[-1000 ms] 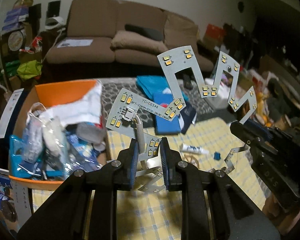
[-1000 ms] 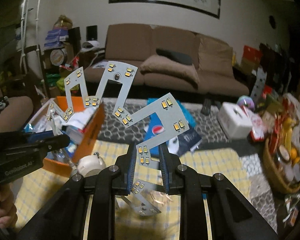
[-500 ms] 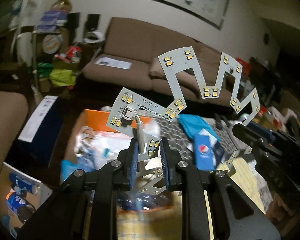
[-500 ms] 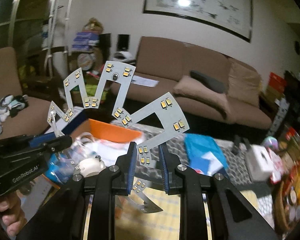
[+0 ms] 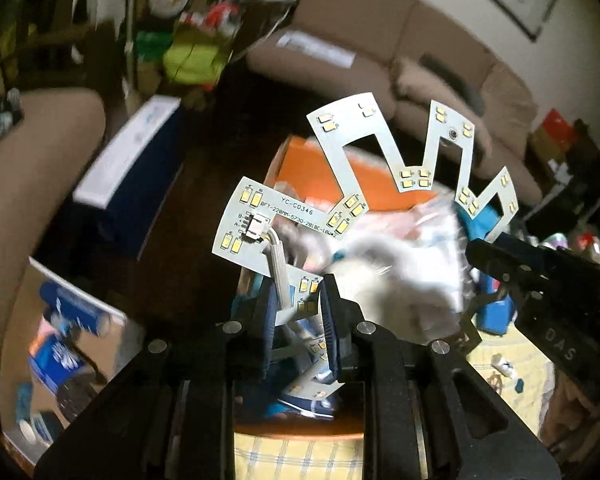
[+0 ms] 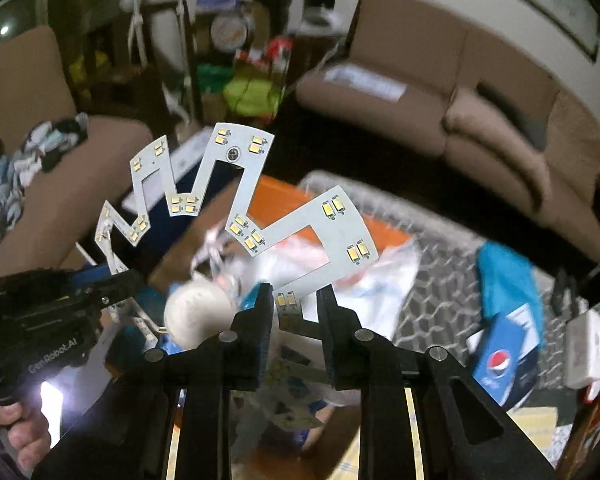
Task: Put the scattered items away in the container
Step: 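Carry the LED boards with both tools over the orange box, then lower the LED boards into the orange box and open both tools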
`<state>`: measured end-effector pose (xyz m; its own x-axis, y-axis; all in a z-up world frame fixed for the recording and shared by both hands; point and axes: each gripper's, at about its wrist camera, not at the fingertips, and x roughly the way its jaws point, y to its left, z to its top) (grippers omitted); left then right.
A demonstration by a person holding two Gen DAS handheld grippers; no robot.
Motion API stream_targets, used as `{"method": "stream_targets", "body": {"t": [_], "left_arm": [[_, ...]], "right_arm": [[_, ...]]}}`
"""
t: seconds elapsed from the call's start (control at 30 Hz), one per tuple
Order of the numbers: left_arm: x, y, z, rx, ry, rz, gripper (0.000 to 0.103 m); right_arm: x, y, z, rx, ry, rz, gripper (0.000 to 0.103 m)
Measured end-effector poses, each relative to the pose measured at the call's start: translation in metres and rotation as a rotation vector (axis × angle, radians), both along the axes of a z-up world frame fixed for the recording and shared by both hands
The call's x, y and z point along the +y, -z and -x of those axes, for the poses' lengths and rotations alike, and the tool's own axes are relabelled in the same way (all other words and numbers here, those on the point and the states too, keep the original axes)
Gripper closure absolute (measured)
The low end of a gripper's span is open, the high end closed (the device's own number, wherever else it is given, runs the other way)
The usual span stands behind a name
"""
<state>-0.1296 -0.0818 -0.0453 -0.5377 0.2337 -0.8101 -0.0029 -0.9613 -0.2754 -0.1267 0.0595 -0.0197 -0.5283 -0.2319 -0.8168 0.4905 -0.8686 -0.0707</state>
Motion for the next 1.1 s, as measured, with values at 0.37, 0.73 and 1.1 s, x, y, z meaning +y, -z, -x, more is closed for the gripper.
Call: {"method": "stream_targets", "body": {"t": [0.37,0.73,1.1], "left_arm": [[0.036,0.019,0.020,-0.032,-0.010,0.085,0.059],[0.002,-0.032,-0.008,0.072,-0.078,-0.099,0.021],[0.044,-0.050,-0.044,0.075,0.065,-0.113,0.019]], "right_arm": [[0.017,0.046,0.054,-0.186,0.041,0.067,0.080],[0.083,0.012,0.024,-0.389,0.039,0.158,0.004],[0.270,0.005,-0.095,-0.145,0.371,0.059,0.005]]}}
